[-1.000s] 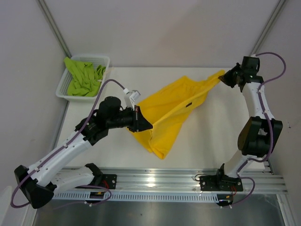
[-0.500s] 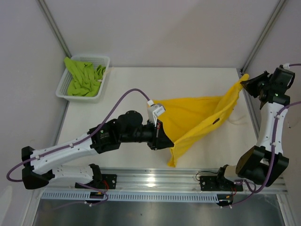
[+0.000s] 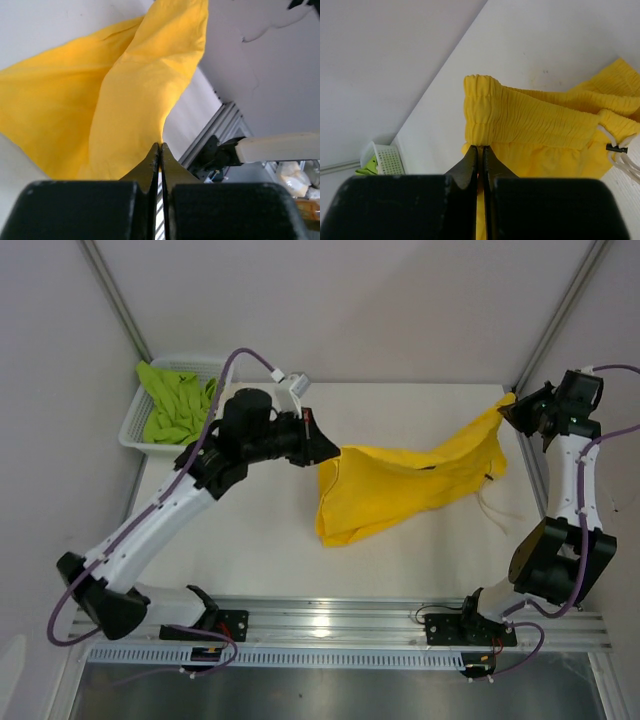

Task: Fold and stack the shorts
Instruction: Fold the shorts

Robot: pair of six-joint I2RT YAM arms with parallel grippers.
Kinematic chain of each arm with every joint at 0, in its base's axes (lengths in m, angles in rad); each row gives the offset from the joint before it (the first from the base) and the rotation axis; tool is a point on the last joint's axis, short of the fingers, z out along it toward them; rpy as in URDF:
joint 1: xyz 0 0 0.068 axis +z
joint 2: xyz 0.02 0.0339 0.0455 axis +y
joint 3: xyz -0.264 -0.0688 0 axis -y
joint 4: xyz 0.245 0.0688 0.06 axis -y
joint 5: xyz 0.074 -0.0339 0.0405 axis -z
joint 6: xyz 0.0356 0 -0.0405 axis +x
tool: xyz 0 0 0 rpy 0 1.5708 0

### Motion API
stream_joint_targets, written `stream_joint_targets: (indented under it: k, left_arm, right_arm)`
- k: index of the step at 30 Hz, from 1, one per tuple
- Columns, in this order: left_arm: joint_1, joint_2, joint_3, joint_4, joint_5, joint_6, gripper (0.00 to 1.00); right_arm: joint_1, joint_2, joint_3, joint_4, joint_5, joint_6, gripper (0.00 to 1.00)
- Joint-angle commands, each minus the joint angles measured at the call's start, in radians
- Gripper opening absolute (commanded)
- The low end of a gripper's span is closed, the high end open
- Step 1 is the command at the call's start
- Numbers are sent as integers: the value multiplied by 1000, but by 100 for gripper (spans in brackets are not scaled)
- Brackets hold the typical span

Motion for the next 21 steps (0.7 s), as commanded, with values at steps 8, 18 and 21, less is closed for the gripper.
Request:
stream_joint_targets:
  k: [8,18,21]
  left_arm:
    - [134,234,97,31,199,87,0]
    - [148,39,71,-10,212,66,0]
    - [140,-59,5,-23,212,63,0]
  right_arm:
    - [10,120,39,106,22,40,0]
    - [4,-33,-29,66,-32,28,0]
    - [-4,-163,-115,45,-32,32,0]
